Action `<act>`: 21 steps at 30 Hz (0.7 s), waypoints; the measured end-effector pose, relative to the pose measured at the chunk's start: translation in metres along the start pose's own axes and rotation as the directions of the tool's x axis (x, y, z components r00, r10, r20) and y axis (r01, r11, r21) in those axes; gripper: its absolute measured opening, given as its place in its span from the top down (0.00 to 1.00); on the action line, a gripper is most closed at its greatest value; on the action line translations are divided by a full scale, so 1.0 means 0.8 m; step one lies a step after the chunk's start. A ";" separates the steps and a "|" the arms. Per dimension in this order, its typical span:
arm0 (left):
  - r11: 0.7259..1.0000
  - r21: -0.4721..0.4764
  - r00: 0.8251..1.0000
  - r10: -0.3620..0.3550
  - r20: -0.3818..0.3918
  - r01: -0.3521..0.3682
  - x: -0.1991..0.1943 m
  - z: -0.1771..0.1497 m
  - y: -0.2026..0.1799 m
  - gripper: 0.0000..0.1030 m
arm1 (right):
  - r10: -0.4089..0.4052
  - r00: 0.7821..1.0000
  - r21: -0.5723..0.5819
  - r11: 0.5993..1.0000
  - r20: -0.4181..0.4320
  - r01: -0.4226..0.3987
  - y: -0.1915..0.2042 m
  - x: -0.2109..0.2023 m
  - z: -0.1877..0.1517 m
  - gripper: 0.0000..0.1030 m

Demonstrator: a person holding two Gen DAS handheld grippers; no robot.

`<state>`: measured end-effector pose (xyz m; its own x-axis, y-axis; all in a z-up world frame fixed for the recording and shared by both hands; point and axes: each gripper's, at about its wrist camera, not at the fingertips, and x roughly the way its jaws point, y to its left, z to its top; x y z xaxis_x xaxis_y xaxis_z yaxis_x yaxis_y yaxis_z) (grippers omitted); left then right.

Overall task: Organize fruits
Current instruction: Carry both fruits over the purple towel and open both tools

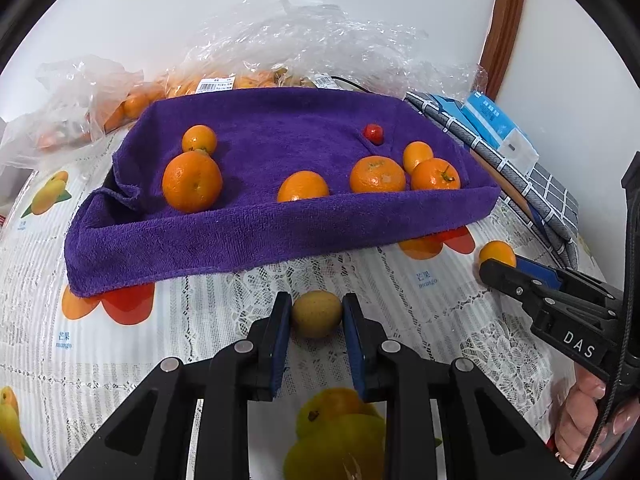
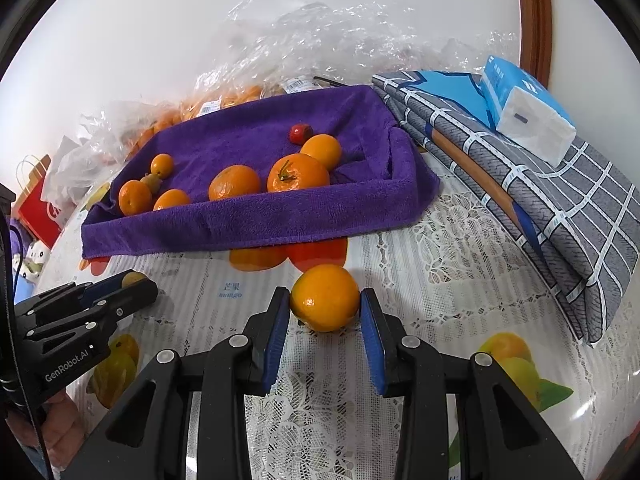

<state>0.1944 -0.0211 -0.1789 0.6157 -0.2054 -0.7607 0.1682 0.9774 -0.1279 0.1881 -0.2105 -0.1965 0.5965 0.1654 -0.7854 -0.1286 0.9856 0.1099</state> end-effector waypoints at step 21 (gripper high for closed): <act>0.994 -0.084 0.997 -0.060 0.053 0.065 -0.047 -0.009 0.019 0.76 | -0.046 0.999 0.028 0.999 0.026 0.045 -0.001 -0.027 0.010 0.66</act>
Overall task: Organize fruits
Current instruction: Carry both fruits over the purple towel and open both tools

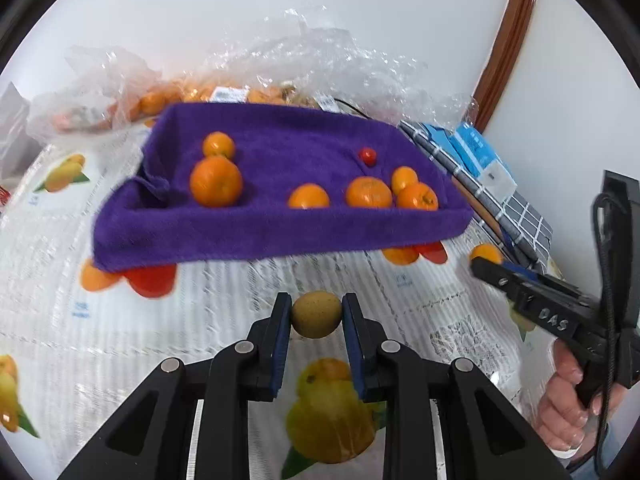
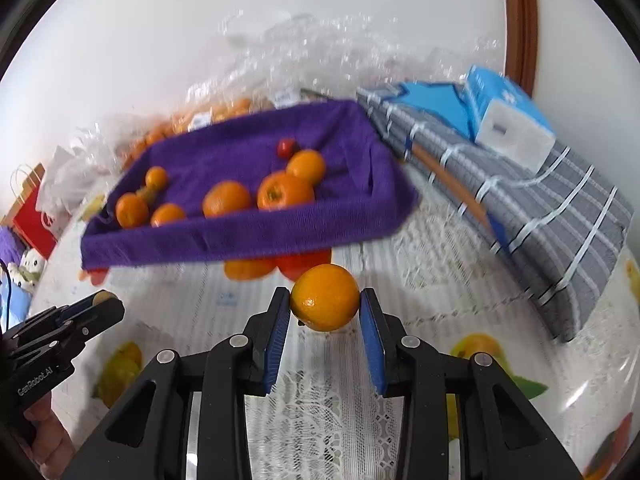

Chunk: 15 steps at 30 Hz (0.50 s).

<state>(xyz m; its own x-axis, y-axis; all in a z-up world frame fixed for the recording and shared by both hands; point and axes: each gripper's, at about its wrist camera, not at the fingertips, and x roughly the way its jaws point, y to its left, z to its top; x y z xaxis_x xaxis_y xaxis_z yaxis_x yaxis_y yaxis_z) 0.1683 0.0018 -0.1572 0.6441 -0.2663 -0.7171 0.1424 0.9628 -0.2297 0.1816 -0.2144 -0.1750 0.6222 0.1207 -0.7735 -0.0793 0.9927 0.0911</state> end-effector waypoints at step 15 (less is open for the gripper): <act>0.997 0.038 0.997 0.069 0.017 -0.070 -0.051 0.089 0.048 0.76 | -0.153 0.978 -0.040 0.986 0.143 0.160 0.016 -0.066 0.096 0.66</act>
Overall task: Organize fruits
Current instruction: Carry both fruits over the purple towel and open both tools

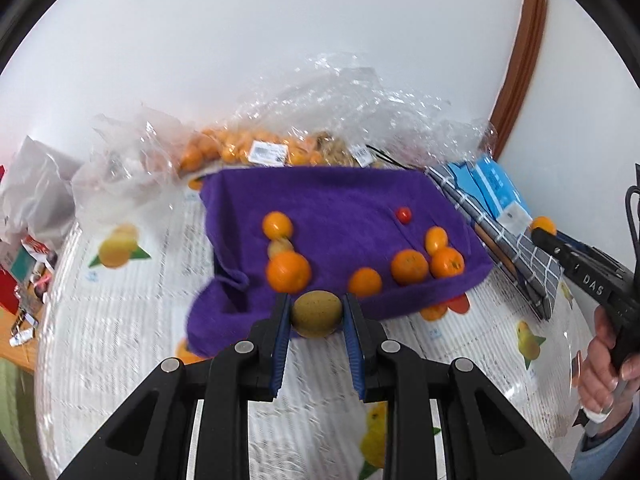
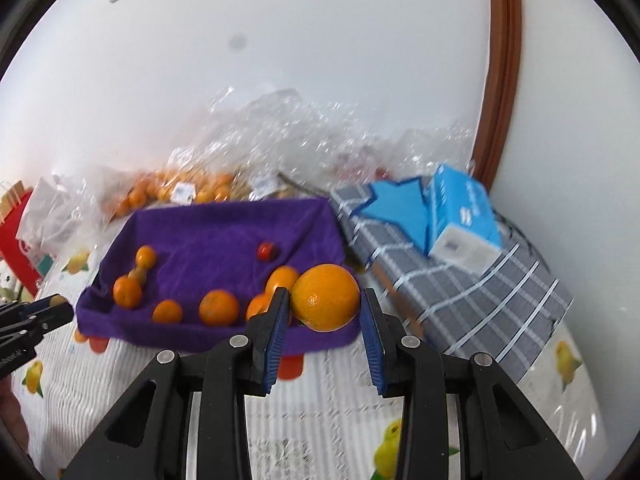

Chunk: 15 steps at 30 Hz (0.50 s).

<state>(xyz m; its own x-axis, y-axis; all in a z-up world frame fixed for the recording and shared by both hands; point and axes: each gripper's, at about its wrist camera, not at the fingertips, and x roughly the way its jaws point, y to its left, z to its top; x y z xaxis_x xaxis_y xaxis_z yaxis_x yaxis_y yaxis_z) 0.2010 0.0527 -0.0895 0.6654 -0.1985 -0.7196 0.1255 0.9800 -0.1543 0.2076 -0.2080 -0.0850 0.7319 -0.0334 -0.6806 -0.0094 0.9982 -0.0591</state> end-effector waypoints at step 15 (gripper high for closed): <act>0.999 -0.024 0.999 -0.030 -0.024 0.029 0.071 0.059 0.002 0.76 | 0.037 0.998 0.013 0.999 -0.053 -0.036 0.000 0.075 0.041 0.66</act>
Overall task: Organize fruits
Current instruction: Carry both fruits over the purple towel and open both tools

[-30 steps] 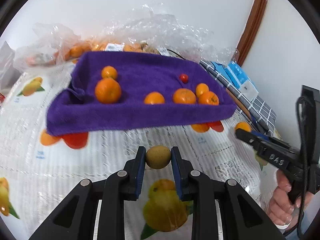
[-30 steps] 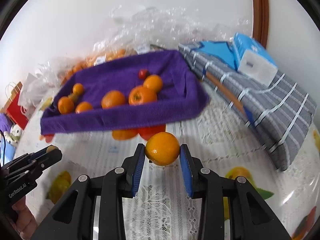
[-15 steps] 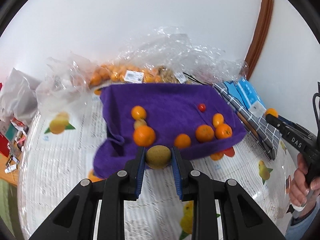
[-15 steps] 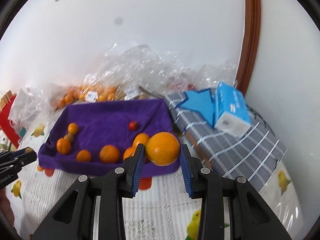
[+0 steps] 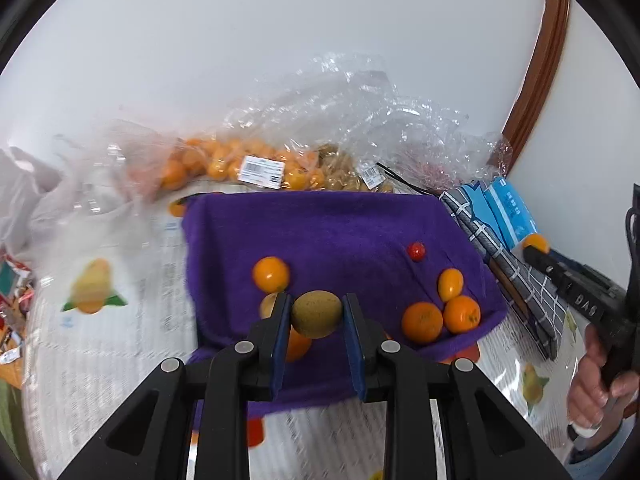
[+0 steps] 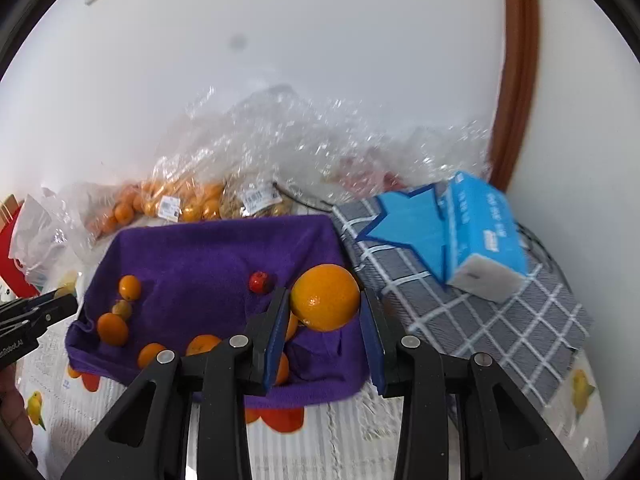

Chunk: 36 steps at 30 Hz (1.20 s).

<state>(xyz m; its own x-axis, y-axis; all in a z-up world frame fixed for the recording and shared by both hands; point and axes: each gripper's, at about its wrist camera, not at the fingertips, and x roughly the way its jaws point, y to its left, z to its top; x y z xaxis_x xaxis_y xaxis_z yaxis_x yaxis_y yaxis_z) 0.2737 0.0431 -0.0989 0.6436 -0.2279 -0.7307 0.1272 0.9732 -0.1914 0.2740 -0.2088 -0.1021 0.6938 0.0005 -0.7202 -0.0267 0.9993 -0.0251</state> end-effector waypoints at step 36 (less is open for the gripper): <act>0.997 0.040 0.998 0.069 -0.007 -0.069 -0.064 -0.027 -0.032 0.47 | 0.036 0.999 -0.014 0.999 -0.005 -0.036 0.030 -0.076 -0.019 0.33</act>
<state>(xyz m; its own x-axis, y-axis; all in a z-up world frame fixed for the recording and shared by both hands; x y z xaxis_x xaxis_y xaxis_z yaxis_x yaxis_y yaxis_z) 0.2215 0.0292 -0.0707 0.6457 -0.1603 -0.7465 0.1124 0.9870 -0.1147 0.2202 -0.1854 -0.0694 0.6888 0.0366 -0.7240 -0.0617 0.9981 -0.0081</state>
